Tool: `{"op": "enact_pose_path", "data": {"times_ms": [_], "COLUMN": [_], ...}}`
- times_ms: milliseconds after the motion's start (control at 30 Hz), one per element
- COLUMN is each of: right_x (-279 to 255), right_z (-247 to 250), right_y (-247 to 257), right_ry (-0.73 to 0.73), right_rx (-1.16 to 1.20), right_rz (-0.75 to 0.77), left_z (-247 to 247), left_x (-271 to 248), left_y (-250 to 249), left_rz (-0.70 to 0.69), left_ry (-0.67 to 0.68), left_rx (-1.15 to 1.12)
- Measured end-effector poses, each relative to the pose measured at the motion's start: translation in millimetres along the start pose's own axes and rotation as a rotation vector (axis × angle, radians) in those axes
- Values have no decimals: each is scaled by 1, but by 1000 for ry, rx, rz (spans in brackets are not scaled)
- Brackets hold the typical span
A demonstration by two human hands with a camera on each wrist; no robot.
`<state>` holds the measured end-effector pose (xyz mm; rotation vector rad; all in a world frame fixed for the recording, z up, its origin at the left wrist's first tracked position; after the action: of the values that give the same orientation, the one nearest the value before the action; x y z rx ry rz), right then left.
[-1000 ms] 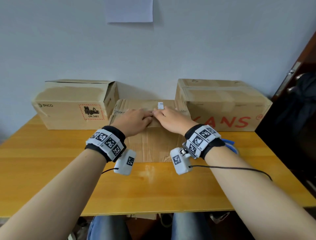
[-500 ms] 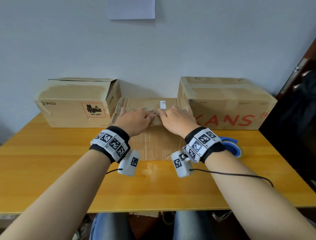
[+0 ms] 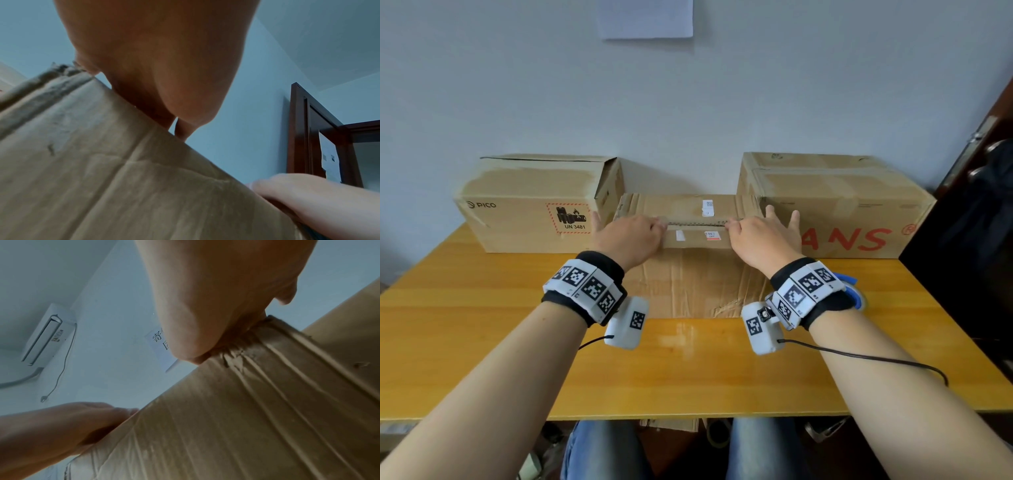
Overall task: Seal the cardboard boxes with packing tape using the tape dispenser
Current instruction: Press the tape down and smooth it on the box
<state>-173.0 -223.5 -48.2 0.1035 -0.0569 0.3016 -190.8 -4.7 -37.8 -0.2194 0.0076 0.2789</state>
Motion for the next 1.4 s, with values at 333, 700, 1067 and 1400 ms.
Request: {"op": "enact_pose_path", "data": {"times_ms": [333, 700, 1067, 1400], "right_x": [-12, -18, -10, -10], "right_z": [-1, -13, -17, -14], "right_y": [-17, -24, -33, -34], "right_ry": [-105, -204, -239, -229], "right_rx": [8, 306, 471, 527], "right_rz": [-49, -51, -80, -76], "left_z": [0, 1, 3, 2], "left_x": [8, 9, 14, 16], "left_y": [23, 37, 31, 25], "left_rz": [42, 0, -31, -5], "left_ry": [-43, -84, -57, -22], "left_rx": [22, -213, -146, -160]}}
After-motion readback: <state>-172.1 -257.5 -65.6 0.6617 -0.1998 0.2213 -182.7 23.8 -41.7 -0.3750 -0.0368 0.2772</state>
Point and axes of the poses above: each hand's wrist, its own x-axis towards the middle knuckle, its own z-axis out of the back of the hand, y = z × x, the point moved 1 cm from there along x, towards the middle knuckle, and after that the axes turned 14 degrees about z, right-handed, at the moved point
